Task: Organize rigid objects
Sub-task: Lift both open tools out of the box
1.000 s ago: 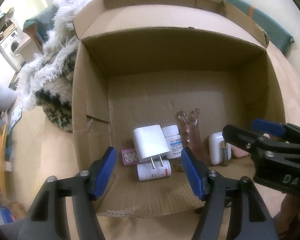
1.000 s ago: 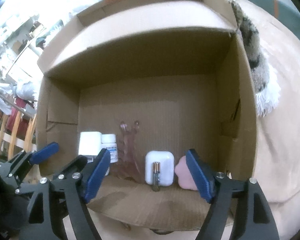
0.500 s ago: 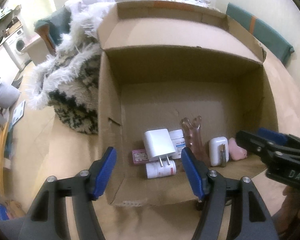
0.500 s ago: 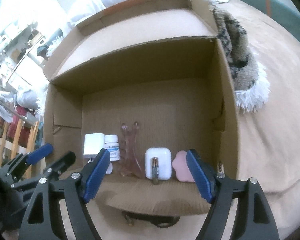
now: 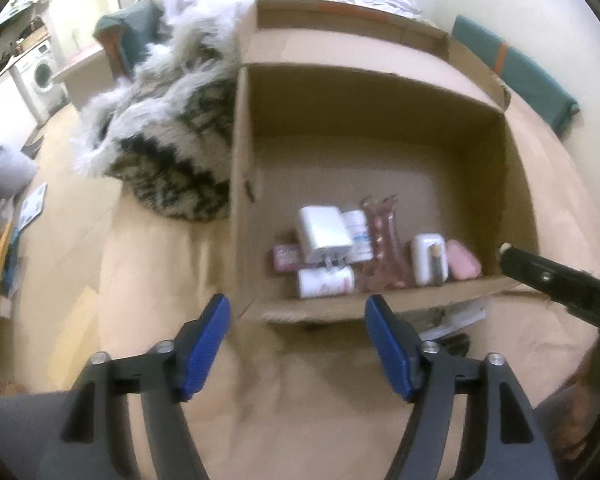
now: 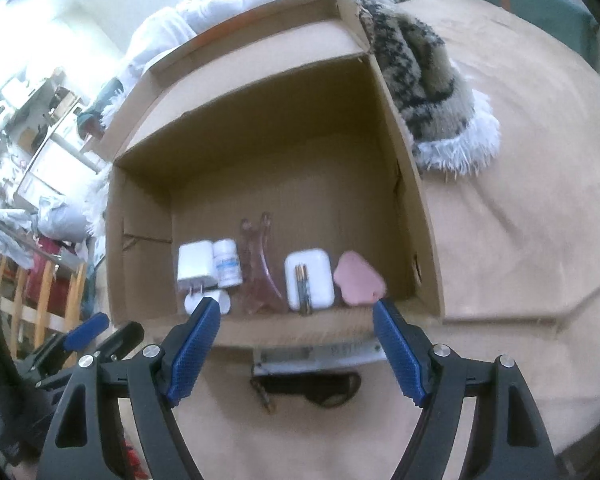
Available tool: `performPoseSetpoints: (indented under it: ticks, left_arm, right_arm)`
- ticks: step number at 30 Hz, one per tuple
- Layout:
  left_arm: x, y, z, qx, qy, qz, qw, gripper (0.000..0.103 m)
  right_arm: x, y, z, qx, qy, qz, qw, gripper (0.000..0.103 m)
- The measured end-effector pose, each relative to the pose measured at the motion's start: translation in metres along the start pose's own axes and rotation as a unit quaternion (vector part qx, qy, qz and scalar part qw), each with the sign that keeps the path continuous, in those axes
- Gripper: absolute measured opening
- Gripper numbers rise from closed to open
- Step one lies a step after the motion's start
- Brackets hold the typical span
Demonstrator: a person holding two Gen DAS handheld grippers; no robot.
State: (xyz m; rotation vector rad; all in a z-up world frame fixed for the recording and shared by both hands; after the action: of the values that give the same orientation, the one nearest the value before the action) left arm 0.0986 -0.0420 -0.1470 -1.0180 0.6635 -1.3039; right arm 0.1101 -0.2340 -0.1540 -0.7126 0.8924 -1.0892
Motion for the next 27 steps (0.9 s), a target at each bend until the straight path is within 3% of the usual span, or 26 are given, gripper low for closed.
performPoseSetpoints:
  ticks: [4,9,16,21,27]
  left_arm:
    - [-0.017,0.001,-0.008,-0.015,-0.031,-0.001,0.9994,0.070]
    - [-0.042,0.008,-0.012,-0.025,-0.058,0.023,0.9978,0.070]
    - [-0.068,0.032,-0.021,-0.069,-0.132,0.035,0.9883,0.070]
    - [-0.048,0.053,-0.032,-0.094,-0.112,0.033,0.9887,0.070]
    - [-0.024,0.069,-0.043,-0.111,-0.076,0.039,0.9902,0.070]
  right_arm:
    - [-0.004,-0.005,-0.015,-0.003,0.004,0.004,1.000,0.083]
    - [-0.003,-0.007,-0.038,-0.020,0.016,0.011,1.000,0.083]
    - [0.011,0.005,-0.063,-0.058,0.079,0.027,0.995,0.083]
    - [0.017,0.008,-0.062,-0.054,0.116,0.044,0.991,0.083]
    - [0.023,0.016,-0.067,-0.069,0.117,0.040,0.990,0.083]
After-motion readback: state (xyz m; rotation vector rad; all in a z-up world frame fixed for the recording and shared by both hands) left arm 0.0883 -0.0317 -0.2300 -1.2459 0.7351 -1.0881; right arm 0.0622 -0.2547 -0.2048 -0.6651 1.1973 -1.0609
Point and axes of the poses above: each gripper's, at about its wrist camera, not at the fingertips, and y roughly the way its jaws point, x to its right, z to its top, the point moved 10 cm from there along y, roughly the way its jaws point, and after that the axes turned 14 degrees about -y, right-handed, at the moved point
